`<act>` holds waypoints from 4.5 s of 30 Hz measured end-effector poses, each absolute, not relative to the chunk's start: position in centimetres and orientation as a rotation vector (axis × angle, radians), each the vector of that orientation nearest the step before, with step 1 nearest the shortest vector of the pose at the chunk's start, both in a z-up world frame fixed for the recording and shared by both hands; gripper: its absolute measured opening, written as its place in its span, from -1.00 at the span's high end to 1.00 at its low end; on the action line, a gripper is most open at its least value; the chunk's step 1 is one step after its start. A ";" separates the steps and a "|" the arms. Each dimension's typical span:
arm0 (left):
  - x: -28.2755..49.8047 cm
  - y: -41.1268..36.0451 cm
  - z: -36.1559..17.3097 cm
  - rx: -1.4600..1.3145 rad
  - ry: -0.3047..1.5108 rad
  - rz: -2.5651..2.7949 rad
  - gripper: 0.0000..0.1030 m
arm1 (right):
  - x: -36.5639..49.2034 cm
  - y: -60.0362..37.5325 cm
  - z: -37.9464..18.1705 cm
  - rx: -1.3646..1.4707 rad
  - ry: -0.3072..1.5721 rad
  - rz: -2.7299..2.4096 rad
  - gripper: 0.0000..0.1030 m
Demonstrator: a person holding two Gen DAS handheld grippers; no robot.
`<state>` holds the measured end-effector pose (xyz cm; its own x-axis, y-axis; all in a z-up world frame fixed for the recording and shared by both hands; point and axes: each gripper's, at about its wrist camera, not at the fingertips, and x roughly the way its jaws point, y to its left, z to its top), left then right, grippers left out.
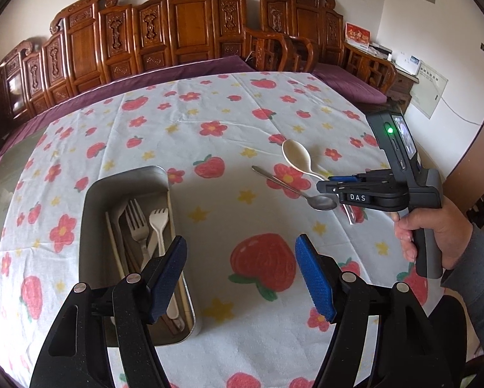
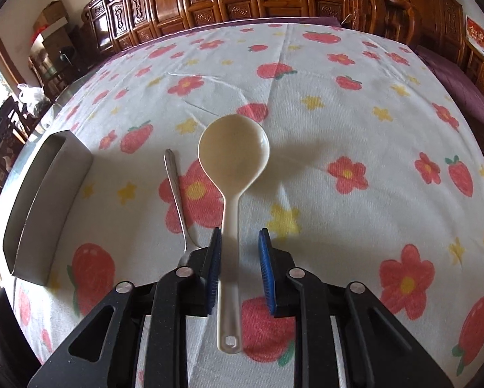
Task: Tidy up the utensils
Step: 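Move the right tool to the cream spoon and grasp its handle, then grasp the steel spoon with the left tool while the right tool holds the cream spoon, then carry the steel spoon into the tray and open the left tool while right holds cream spoon, then lower the cream spoon into the steel tray and open the right tool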
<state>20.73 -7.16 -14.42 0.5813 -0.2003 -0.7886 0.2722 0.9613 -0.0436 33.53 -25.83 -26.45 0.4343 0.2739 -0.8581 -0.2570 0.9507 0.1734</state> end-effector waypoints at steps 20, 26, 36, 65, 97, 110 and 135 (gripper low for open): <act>25.9 -16.7 -19.7 0.097 1.027 -0.301 -0.29 | 25.6 -34.1 -26.7 -0.030 1.017 0.216 0.78; 28.1 -18.5 -21.5 0.069 1.077 -0.278 -0.29 | 25.7 -34.7 -27.0 -0.007 1.001 0.237 0.79; 30.5 -19.4 -23.5 -0.047 1.156 -0.230 -0.09 | 25.5 -34.8 -26.9 0.008 0.988 0.248 0.79; 28.9 -20.3 -22.0 0.020 1.099 -0.250 0.97 | 25.6 -34.5 -26.7 0.020 0.997 0.232 0.81; 23.1 -5.7 -11.9 -0.027 0.906 -0.163 0.97 | 22.5 -23.2 -19.8 -0.095 0.913 0.305 0.90; 21.5 1.8 -13.3 -0.076 0.931 -0.085 0.97 | 21.0 -17.2 -19.2 -0.151 0.909 0.365 0.90; 23.9 4.4 -20.0 -0.098 1.069 -0.013 0.96 | 20.4 -12.9 -20.3 -0.157 0.923 0.456 0.90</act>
